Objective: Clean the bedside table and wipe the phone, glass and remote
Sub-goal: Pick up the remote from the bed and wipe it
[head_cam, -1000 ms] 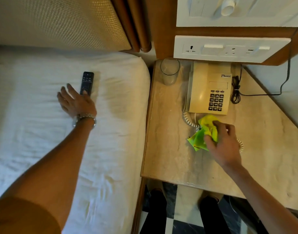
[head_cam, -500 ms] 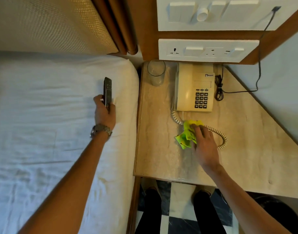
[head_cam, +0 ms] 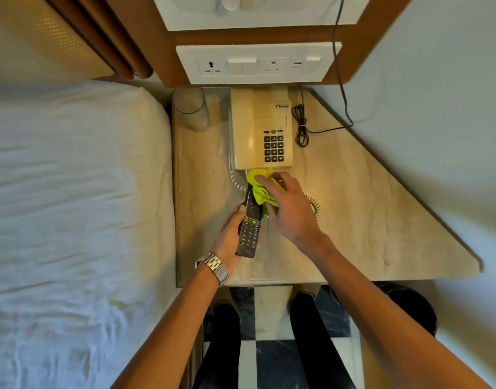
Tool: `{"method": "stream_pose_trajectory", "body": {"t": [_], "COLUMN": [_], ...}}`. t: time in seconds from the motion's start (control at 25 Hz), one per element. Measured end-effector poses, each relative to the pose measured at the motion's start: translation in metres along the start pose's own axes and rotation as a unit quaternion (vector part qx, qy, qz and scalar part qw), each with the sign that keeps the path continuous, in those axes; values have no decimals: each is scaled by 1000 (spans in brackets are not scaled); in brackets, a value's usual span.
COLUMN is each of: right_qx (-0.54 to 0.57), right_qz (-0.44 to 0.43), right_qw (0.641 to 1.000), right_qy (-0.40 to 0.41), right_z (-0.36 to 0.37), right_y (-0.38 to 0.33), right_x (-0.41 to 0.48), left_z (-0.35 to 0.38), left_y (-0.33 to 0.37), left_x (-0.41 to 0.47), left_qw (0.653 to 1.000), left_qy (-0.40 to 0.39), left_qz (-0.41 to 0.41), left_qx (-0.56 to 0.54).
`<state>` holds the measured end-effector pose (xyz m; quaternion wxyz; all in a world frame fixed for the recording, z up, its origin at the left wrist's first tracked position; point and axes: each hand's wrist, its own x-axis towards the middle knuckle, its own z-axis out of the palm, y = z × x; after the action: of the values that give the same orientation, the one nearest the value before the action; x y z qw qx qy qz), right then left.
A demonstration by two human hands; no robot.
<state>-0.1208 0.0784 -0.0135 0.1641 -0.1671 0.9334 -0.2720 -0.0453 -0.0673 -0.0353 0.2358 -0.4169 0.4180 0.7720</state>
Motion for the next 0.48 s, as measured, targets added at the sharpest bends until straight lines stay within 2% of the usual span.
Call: {"method": "stream_pose_trajectory", "body": {"t": [0.16, 0.36, 0.48], "right_qx": [-15, 22, 44], "right_qz": [-40, 3, -13], "right_qw": [999, 999, 998], "right_qy": [-27, -24, -36], "right_z": [6, 6, 3], "right_y": [-12, -21, -24], "right_x": [-27, -73, -94], "left_z": [13, 20, 18], "left_y": [9, 7, 3], "left_x": [1, -9, -13], "left_qw": [997, 983, 980], "left_qy": [-22, -76, -75], "left_qz": [-10, -74, -100], "left_qx": [-71, -149, -157]}}
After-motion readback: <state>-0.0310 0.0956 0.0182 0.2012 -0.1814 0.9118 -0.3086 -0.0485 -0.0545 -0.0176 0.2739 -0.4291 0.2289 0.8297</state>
